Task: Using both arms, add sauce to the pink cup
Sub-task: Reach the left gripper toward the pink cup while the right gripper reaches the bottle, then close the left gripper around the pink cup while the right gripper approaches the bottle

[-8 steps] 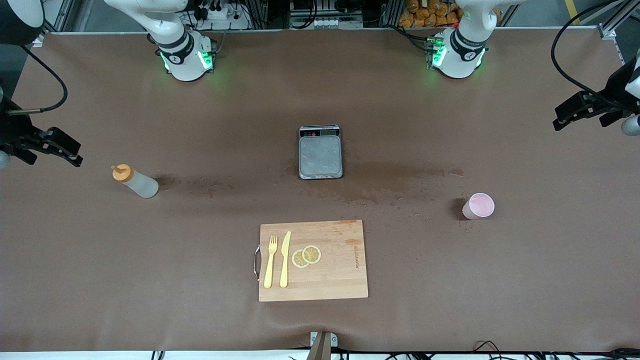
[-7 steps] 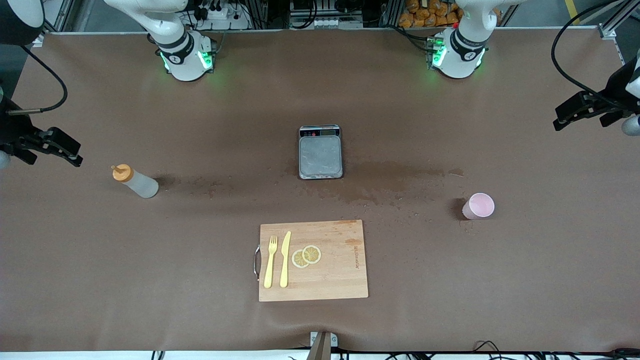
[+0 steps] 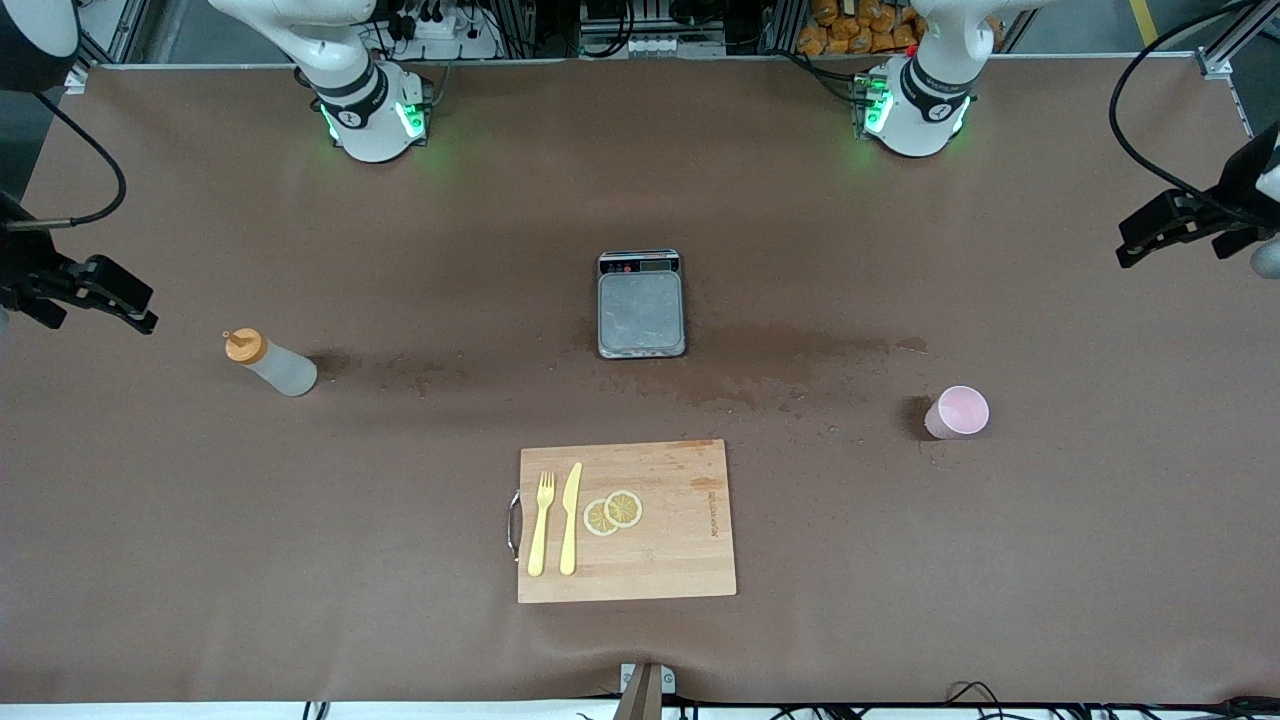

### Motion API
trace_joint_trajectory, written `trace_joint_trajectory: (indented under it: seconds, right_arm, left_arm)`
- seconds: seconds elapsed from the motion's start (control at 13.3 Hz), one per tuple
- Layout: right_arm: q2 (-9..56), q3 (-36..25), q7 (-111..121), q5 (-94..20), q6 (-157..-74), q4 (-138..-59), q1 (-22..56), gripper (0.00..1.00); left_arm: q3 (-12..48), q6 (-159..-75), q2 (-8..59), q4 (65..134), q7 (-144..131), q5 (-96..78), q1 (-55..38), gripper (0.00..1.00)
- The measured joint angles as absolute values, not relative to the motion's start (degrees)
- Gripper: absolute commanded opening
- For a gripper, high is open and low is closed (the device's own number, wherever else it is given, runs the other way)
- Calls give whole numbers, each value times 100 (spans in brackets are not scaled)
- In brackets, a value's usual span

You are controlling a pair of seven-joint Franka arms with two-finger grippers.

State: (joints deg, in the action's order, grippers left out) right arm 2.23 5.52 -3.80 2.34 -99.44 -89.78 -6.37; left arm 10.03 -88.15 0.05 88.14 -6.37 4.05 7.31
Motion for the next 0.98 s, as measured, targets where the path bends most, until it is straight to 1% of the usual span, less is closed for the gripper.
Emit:
trace_joint_trajectory:
  seconds: [0.3,0.45,0.6,0.83,0.98]
  right_arm:
    - [335,544,-334,234,-9935,-8996,-793,100]
    - [435,540,-332,234,-9930,-9013,-847,100]
    - [526,538,-332,234,-9871,-9046,-966,100]
    - [664,536,-331,230,-9745,-9073,-1137,100]
    - [745,535,-334,229,-9605,-9079,-1225,100]
  left_arm:
    - [1004,-8903,698,8823,-641,447,745,100]
    - [1001,-9275,1033,8910,-644,447,807,100]
    - [1002,-9786,1163,9231,-658,390,892,100]
    - [1001,-10657,1189,9955,-679,208,992,100]
    - [1001,-11087,1193,10340,-696,201,1005,100]
